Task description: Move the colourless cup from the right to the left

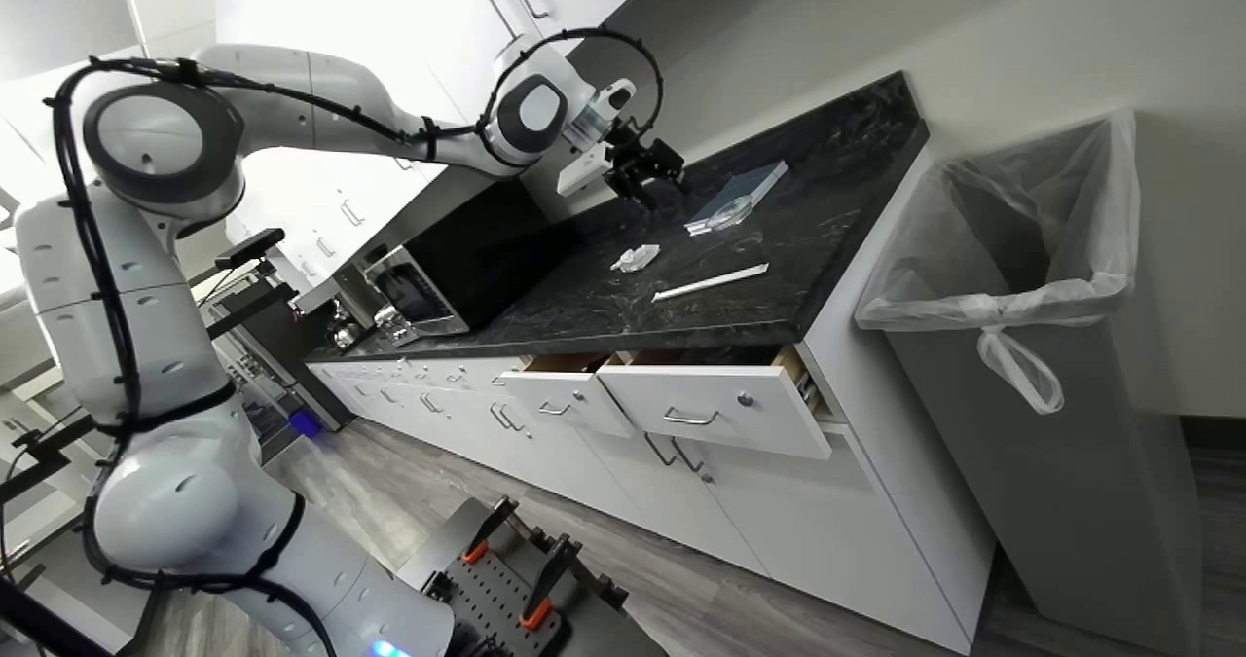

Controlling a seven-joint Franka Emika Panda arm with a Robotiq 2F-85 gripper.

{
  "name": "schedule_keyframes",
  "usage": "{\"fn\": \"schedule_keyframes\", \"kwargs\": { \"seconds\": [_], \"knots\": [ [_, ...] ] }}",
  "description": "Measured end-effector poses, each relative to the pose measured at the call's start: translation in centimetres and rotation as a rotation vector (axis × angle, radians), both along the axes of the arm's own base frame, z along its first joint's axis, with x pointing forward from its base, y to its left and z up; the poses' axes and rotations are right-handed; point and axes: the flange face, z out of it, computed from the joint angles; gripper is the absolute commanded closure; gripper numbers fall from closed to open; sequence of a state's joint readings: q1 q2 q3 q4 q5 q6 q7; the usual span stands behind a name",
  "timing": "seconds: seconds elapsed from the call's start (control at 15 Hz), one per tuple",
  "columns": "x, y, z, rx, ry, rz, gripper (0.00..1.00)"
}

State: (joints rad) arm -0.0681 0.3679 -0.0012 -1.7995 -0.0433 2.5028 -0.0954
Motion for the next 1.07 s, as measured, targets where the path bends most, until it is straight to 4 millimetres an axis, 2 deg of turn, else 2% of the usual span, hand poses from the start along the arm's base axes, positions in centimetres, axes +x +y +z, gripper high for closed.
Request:
{"fn": "schedule_keyframes", "kwargs": {
  "seconds": [0.27,0.6,0.67,0.73,1.07],
  "knots": [
    [2.8,-0.1,-3.6,-0.001,-0.001,0.006,0.0],
    [5.4,0.4,-5.7,-0.013,-0.008,0.034,0.0],
    [5.8,0.6,-6.2,-0.018,-0.003,0.041,0.25],
    [6.2,0.8,-6.9,-0.024,0.005,0.048,0.26],
    [7.3,1.6,-9.8,-0.037,0.043,0.068,0.66]
  ]
}}
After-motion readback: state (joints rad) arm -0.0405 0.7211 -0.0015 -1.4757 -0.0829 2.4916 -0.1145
